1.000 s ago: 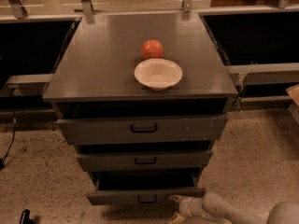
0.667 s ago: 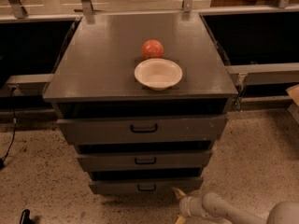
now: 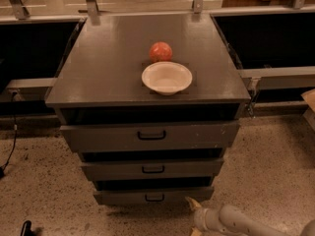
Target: Close bottom drawer
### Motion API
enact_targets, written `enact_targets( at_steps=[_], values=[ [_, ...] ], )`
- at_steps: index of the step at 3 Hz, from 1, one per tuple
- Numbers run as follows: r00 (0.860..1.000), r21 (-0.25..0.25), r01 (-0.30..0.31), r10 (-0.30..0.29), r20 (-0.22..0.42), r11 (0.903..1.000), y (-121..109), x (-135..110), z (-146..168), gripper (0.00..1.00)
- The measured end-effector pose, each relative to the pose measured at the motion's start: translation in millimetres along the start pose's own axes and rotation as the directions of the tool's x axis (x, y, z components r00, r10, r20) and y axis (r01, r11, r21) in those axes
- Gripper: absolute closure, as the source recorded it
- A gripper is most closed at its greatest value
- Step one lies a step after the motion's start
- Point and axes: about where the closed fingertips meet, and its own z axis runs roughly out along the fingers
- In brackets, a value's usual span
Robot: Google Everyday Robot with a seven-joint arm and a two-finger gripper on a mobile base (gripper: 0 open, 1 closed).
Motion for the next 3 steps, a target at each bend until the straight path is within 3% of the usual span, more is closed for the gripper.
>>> enact_targets(
  at_steps=[1, 3],
  values=[
    [0.995, -0.024, 0.085, -0.086, -0.041, 0.9961, 13, -22, -91, 0.00],
    [0.993, -0.030, 0.099, -0.101, -0.058, 0.9946, 9, -27, -102, 0.00]
  ],
)
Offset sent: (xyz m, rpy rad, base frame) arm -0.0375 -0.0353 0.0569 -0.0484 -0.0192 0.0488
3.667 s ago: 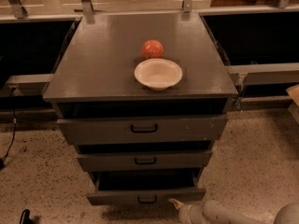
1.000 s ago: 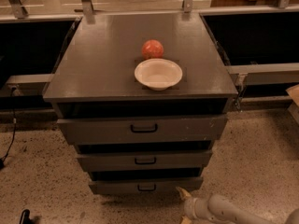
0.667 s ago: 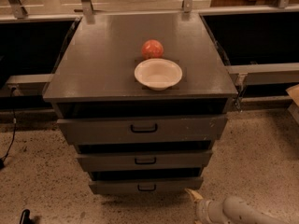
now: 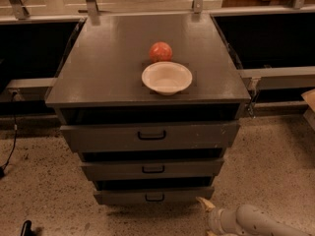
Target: Close bottom drawer
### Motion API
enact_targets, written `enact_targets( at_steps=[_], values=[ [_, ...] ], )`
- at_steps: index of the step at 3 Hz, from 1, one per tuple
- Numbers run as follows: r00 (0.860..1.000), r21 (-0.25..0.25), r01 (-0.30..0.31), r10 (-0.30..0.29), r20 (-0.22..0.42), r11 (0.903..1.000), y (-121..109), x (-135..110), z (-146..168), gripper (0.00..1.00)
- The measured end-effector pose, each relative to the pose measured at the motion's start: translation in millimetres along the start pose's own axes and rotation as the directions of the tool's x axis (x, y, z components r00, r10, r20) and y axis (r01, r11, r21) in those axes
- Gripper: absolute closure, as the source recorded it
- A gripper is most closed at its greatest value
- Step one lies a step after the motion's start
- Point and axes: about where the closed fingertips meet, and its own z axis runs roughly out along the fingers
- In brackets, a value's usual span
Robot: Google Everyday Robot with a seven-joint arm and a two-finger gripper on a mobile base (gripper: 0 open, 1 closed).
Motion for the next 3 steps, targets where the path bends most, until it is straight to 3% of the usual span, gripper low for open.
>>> enact_targets(
  at_steps=[1, 2, 3],
  values=[
    [0.998, -0.012, 0.051, -0.052, -0.033, 0.9986, -10, -15, -46, 0.00],
    [0.998, -0.010, 0.054, -0.054, -0.035, 0.9985, -13, -16, -47, 0.00],
    [0.997, -0.011, 0.078, -0.078, -0.007, 0.9969, -22, -12, -23, 0.19]
  ],
)
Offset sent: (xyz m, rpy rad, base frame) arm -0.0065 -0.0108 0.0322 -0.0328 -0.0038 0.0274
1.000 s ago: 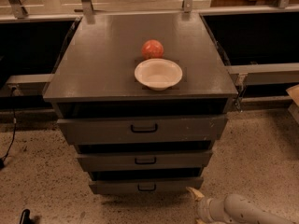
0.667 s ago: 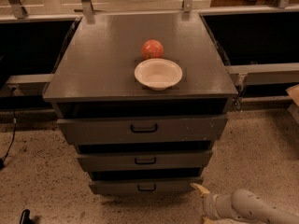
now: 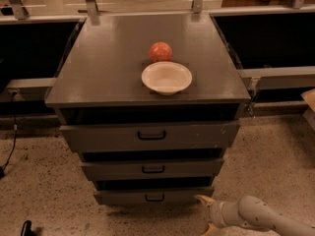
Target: Close bottom drawer
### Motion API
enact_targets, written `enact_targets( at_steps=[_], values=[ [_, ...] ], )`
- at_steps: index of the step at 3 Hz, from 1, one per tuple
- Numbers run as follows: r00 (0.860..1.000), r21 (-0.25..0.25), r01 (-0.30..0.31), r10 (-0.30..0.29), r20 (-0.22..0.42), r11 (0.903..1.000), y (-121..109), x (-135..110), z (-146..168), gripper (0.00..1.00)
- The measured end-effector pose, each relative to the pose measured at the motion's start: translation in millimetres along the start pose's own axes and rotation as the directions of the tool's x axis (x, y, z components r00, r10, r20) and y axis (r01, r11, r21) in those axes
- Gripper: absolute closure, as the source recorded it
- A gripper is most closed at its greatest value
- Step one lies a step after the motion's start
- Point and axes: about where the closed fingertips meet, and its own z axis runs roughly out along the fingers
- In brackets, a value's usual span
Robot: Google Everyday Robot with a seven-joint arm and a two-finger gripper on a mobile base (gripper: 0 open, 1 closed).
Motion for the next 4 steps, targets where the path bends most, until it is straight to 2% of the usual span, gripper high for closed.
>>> enact_targets(
  at_steps=[1, 2, 3, 4],
  values=[
    [0.999, -0.001, 0.015, -0.015, 0.035, 0.9999, -8, 15, 31, 0.42],
    [0.997, 0.001, 0.035, -0.035, 0.068, 0.9994, -17, 33, 62, 0.71],
    [0.996, 0.009, 0.045, -0.046, 0.075, 0.9989, -23, 40, 76, 0.58],
    [0.998, 0.045, 0.026, -0.028, 0.064, 0.9987, -38, 55, 93, 0.35]
  ],
)
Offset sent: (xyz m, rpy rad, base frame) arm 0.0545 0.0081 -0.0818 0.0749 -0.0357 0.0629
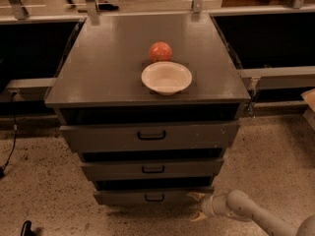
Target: Close bottom drawer
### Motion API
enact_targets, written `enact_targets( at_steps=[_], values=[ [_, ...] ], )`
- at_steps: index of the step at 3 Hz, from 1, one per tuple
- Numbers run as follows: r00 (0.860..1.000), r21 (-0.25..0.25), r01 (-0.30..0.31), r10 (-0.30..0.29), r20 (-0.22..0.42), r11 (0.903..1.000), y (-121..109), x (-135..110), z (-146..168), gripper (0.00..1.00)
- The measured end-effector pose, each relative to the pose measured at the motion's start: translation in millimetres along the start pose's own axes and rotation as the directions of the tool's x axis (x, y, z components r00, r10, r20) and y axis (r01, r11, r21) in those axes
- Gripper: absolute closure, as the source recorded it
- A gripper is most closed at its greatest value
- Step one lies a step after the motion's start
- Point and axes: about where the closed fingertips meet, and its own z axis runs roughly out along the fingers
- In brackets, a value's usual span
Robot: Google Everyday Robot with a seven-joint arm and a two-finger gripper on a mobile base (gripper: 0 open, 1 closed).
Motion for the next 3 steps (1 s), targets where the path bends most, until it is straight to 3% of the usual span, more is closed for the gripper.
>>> enact_targets(
  at_steps=[1, 2, 3],
  values=[
    [0.998, 0.044, -0.049, 0.050, -0.025, 0.9978, -14.8, 21.3, 12.8, 0.11],
    [0.998, 0.044, -0.049, 0.050, -0.025, 0.9978, -9.0, 20.6, 10.4, 0.00],
    [0.998, 0.044, -0.049, 0.050, -0.025, 0.9978, -9.0, 20.6, 10.4, 0.00]
  ],
)
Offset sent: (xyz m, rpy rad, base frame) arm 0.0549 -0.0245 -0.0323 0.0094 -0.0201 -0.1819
